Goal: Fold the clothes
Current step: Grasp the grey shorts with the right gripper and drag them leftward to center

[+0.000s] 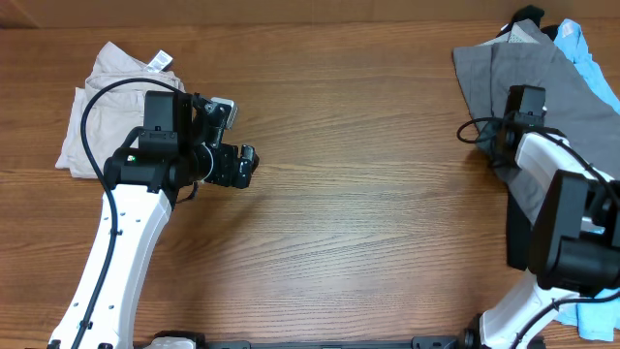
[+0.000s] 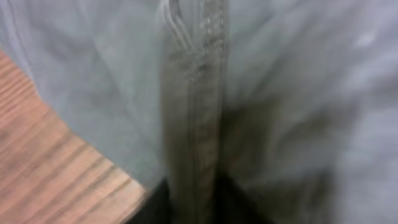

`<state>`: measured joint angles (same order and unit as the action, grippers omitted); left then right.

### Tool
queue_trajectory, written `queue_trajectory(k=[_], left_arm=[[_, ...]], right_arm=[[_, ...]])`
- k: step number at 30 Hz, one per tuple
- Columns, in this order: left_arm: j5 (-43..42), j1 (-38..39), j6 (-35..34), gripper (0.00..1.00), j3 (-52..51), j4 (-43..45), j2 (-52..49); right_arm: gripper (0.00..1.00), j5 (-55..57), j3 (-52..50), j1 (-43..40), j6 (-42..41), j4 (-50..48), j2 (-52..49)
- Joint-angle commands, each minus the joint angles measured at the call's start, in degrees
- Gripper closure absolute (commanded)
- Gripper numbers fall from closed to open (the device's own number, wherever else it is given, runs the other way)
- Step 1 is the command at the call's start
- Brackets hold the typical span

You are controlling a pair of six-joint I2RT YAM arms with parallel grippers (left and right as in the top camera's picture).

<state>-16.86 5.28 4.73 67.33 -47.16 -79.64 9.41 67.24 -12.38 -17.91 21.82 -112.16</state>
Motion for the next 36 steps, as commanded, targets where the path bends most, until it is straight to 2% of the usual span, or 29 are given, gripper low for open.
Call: queue_trajectory(k=[1,4,9,12,17,25,31,36], left_arm=[[1.01,0.44,0.85,0.10,1.07,0.22,0.15],[0.98,0.44,0.83,0.13,1.07,0.57,0.15],[0.98,0.44,0.83,0.28,1.09,2.14,0.15],[0.92,0.44,0.72,0.45,1.09,3.98,0.15],[0.70,0.44,-1.16,0.56,1.14,5.66,0.15],[0.72,0.37,-2.19,0.57,5.14,3.39,0.37],[0.83,-0.11,-2.12,0.56,13.05,-3.08,0.37],[1.03,-2.49,-1.90,0.53,17.51,-6.86,0.37]], right_arm=[[0.88,-0.48,0.28,-0.13,0.07,-0.31,-0.04],[0.96,-0.50,1.99,-0.13,0.04,1.53,0.52],[0.96,-0.50,9.09,0.00,0.09,9.79,4.61],[0.96,-1.29,16.79,1.18,1.79,19.80,8.04],[0.96,-2.19,28.00,4.63,6.21,33.29,10.97],[0.96,-7.67,47.60,15.61,6.40,51.06,12.94],[0.96,-10.69,48.19,27.17,5.40,54.29,12.33],[0.96,-11.52,48.11,36.68,2.60,54.16,7.56]])
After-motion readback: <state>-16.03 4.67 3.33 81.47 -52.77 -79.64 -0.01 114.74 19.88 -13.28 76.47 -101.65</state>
